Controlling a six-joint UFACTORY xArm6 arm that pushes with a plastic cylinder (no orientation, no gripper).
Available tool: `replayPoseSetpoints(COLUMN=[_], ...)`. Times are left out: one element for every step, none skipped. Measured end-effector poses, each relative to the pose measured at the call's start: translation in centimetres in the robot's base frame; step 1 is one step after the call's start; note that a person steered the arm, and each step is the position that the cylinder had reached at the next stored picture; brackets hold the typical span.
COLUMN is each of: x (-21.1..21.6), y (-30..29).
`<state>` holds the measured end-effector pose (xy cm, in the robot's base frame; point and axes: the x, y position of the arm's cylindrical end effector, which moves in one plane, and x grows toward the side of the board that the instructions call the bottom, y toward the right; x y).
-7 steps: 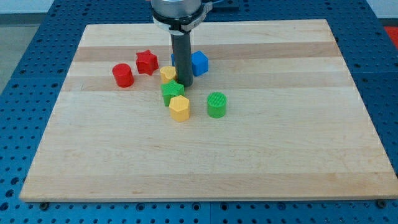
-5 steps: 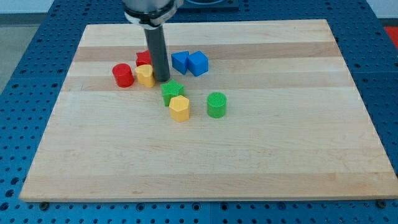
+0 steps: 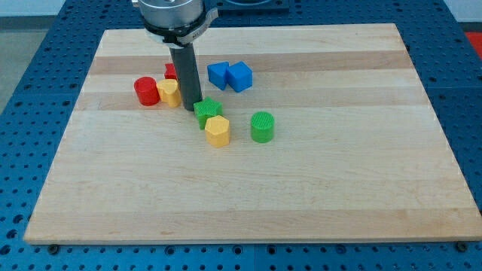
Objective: Slide yellow heart below red circle
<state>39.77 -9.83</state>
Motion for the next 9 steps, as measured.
replayPoseSetpoints(x=[-2.7, -4.5, -3.0, -1.6, -1.6, -2.0, -0.9, 1.0, 1.2], y=[0.1, -1.2, -4.9, -5.2, -5.2, -3.6, -3.4, -3.6, -4.8])
